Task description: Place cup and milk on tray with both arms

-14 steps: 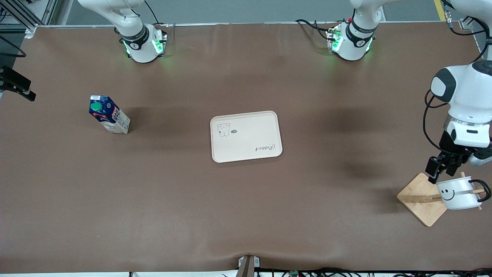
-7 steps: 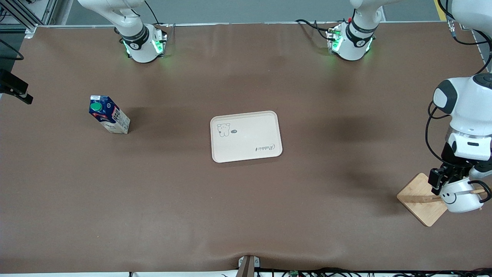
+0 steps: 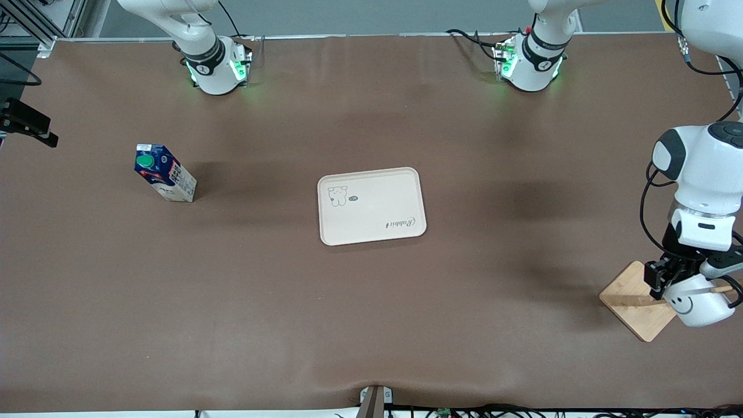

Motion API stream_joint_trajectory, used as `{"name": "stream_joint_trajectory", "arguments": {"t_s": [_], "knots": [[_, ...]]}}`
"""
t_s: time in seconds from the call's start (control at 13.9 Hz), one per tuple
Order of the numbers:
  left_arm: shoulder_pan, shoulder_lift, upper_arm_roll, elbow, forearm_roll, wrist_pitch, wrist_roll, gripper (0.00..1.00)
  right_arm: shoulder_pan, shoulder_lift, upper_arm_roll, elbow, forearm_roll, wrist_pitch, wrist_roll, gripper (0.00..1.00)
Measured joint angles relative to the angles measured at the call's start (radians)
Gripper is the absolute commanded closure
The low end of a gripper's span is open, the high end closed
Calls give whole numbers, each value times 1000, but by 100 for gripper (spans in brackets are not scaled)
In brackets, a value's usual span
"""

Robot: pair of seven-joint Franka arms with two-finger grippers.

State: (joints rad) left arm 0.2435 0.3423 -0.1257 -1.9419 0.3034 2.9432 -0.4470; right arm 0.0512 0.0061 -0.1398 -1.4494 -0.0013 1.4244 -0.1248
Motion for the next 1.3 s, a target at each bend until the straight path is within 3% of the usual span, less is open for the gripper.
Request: {"name": "stream_joint_trajectory", "arguments": {"t_s": [0.22, 0.36, 0.5, 0.79, 1.08, 1.3], "knots": [[-8, 1, -1, 6, 0, 0, 0, 43, 0, 0, 0, 2, 0, -4, 0, 0], [-10, 1, -2, 7, 0, 0, 0, 54, 0, 0, 0, 7, 0, -3, 0, 0], [-9, 3, -2, 7, 0, 0, 0, 55, 0, 0, 0, 7, 0, -1, 0, 0], [-9, 13, -2, 7, 1, 0, 0, 74, -1, 7, 0, 7, 0, 33, 0, 0], [-7, 13, -1, 8, 6, 2, 0, 99, -3, 9, -1, 7, 0, 35, 1, 0], [-7, 12, -1, 12, 15, 7, 0, 100, -5, 11, -1, 7, 0, 33, 1, 0]]}}
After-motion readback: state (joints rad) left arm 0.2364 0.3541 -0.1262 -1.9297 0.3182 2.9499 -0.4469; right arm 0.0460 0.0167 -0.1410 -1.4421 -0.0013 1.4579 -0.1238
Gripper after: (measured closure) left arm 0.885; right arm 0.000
